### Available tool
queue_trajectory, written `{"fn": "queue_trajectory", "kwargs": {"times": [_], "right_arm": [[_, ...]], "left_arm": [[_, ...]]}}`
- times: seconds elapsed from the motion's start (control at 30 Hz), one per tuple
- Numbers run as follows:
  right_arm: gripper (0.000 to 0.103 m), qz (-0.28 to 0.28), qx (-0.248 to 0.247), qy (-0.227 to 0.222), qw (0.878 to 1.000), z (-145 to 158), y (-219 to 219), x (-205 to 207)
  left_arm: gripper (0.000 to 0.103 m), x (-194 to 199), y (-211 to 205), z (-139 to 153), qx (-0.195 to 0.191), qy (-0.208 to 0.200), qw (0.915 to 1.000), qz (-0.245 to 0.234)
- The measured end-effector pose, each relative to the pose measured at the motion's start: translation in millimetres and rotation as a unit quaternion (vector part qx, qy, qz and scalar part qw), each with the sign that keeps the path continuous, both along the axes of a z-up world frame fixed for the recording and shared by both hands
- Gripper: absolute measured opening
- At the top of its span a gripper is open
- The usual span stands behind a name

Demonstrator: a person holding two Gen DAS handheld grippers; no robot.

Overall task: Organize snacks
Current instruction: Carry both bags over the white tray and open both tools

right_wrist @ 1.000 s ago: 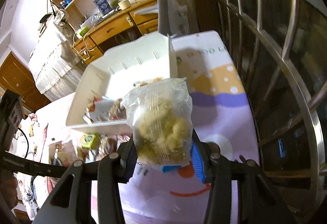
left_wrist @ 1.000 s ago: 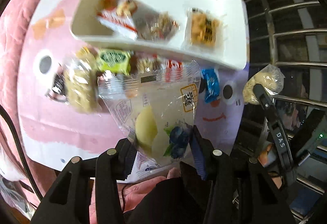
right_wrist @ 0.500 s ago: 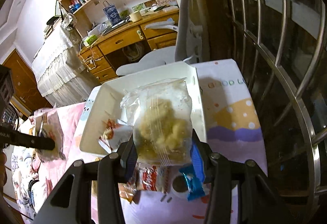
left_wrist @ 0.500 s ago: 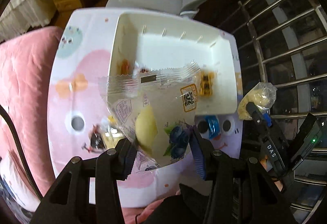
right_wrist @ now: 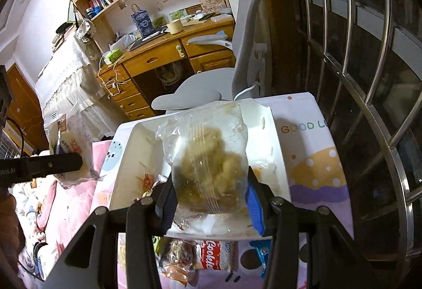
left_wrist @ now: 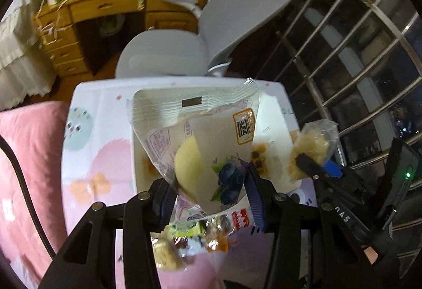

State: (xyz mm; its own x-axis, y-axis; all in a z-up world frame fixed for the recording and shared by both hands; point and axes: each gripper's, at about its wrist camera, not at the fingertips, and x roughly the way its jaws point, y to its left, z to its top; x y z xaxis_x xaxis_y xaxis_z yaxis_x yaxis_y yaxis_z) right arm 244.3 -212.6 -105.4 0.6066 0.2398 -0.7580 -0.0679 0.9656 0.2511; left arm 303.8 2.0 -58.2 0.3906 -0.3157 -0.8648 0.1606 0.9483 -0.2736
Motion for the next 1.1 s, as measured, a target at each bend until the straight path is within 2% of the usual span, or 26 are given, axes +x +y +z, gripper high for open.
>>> {"fn": "queue_trajectory", "kwargs": {"times": [0.13, 0.33, 0.4, 0.47, 0.57, 0.87, 1.1], "right_arm": [[0.047, -0.004, -0.003, 0.007, 1.0, -2, 6, 7], [0.047, -0.012, -0.013, 0.013, 1.0, -5, 14, 11], [0.047, -0.016, -0.014, 0.016, 1.0, -6, 15, 12], [0.049, -0.016, -0.011, 0.023, 1.0, -7, 17, 13], [0.055, -0.018, -0.008, 0.034, 0.999, -9, 19, 12], [0.061, -0.036, -0.015, 0.036, 0.999, -6, 28, -11], [0.062, -0.053, -0.016, 0.066, 0.996, -18, 28, -39]], "left_arm": [[0.047, 7, -7, -3, 0.013, -0.022, 0.9995, -0.02], [0.048, 9, -15, -11, 0.026, -0.03, 0.9983, -0.042], [0.052, 8, -16, -11, 0.031, -0.036, 0.9978, -0.046], [0.064, 6, -17, -9, 0.027, -0.044, 0.9973, -0.053], [0.071, 2, -16, -6, 0.026, -0.054, 0.9964, -0.06], [0.072, -19, -4, -12, 0.031, -0.048, 0.9963, -0.064], [0.072, -45, 7, -28, 0.026, -0.026, 0.9974, -0.061]]}}
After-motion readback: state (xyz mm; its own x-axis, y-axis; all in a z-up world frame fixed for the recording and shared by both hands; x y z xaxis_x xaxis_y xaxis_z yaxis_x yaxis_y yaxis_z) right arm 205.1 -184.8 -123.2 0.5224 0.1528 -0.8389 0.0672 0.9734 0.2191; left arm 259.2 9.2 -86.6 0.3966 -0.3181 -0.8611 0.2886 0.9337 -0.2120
